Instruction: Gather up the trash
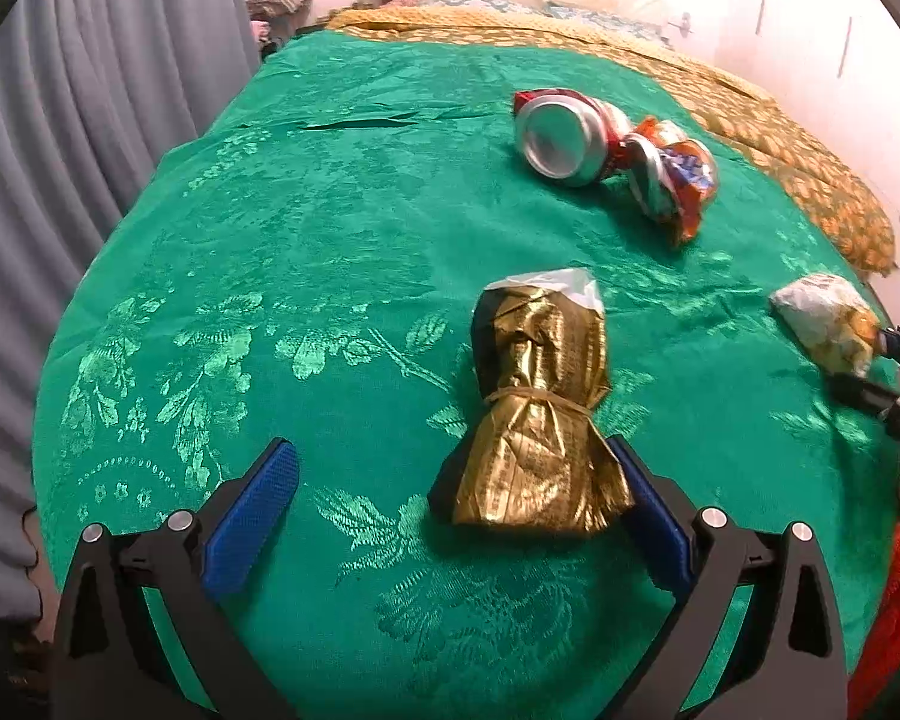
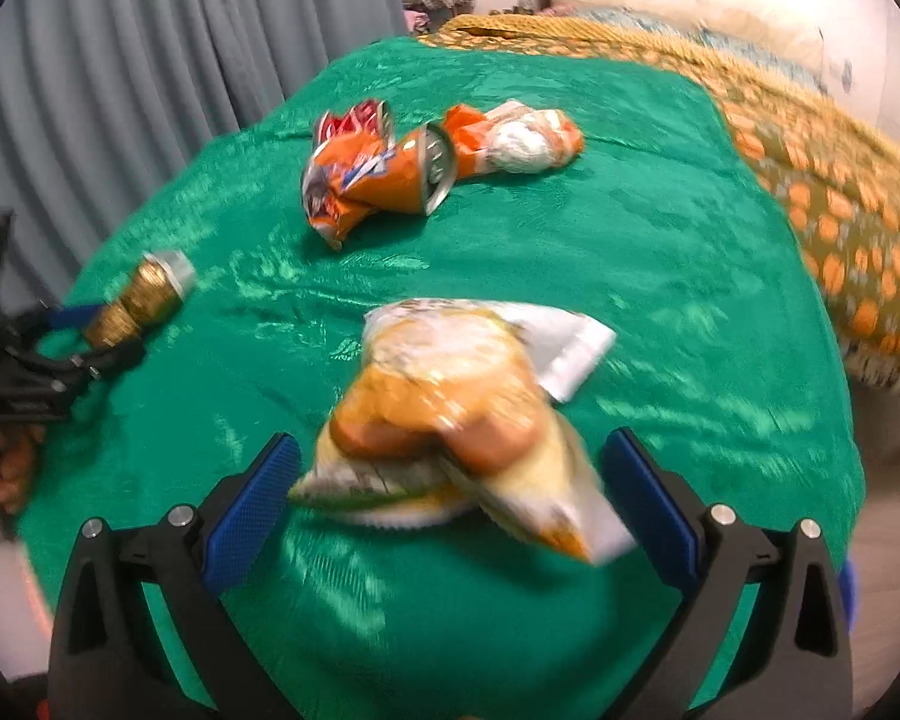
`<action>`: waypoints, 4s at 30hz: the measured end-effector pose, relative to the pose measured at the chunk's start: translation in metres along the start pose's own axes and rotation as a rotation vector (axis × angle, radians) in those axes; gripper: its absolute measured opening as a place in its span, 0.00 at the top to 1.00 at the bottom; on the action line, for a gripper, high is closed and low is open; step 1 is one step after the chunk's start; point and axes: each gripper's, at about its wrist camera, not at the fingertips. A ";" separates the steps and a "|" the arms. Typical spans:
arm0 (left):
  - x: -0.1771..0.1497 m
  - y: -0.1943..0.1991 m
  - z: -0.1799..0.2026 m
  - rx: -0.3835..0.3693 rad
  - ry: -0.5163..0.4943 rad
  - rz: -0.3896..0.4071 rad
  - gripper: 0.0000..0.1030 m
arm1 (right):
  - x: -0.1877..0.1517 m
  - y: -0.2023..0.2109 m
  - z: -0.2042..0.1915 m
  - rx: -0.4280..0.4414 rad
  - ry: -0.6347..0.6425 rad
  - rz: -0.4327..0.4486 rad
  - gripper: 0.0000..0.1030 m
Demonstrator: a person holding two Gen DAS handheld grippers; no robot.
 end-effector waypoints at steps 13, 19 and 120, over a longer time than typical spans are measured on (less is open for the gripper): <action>0.018 -0.009 0.041 0.004 -0.075 -0.016 0.58 | 0.042 -0.022 -0.002 0.001 0.075 -0.159 0.52; 0.018 0.016 0.054 -0.039 -0.046 0.016 0.62 | 0.033 0.020 0.014 0.074 0.022 -0.038 0.57; 0.108 -0.051 0.141 -0.079 0.070 0.039 0.50 | -0.006 -0.018 -0.017 -0.030 0.147 0.041 0.17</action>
Point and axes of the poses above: each gripper's, at about its wrist camera, not at the fingertips, and y roughly against the way its jaws point, z to its right, x to its top, and after that the axes turned 6 degrees about y, right-handed
